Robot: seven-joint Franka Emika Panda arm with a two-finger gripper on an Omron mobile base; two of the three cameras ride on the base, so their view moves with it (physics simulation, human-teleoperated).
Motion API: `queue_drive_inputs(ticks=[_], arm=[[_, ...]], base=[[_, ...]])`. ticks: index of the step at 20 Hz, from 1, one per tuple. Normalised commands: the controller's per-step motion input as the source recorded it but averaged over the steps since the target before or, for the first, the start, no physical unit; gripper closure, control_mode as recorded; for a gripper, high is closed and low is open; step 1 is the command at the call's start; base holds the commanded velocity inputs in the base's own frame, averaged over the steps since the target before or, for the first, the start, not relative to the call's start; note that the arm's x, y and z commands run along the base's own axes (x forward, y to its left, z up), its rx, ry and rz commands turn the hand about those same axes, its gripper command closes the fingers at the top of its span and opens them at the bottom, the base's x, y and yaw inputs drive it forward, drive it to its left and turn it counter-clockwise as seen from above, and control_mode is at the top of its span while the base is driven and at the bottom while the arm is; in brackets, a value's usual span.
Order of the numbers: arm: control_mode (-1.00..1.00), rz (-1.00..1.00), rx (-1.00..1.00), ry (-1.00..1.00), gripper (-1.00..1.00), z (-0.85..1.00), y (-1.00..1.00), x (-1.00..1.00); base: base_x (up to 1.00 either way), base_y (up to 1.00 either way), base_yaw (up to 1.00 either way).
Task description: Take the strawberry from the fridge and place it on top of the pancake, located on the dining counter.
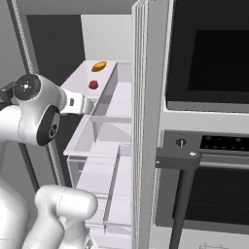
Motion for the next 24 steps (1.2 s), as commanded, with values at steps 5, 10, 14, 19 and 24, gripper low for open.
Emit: queue_drive_inputs(ticks=[5,10,14,19,24], arm=[[-1.0,0.0,0.01,-0.03,-1.0,0.11,0.05,0.71],[-1.0,0.0,0.09,-0.01,-1.0,0.04,0.01,0.75],[-1.0,0.0,0.14,0.06,-1.0,0.21,0.0,0.4],[-1.0,0.0,0.03,0.03,-1.0,0.08,-0.01,0.47],[-1.0,0.0,0.0,0.05,-1.0,0.0,-0.06,0.69]], base=[[0.0,0.0,0.0],[0.0,0.0,0.0],[0.0,0.0,0.0],[0.0,0.0,0.0],[0.0,0.0,0.0]])
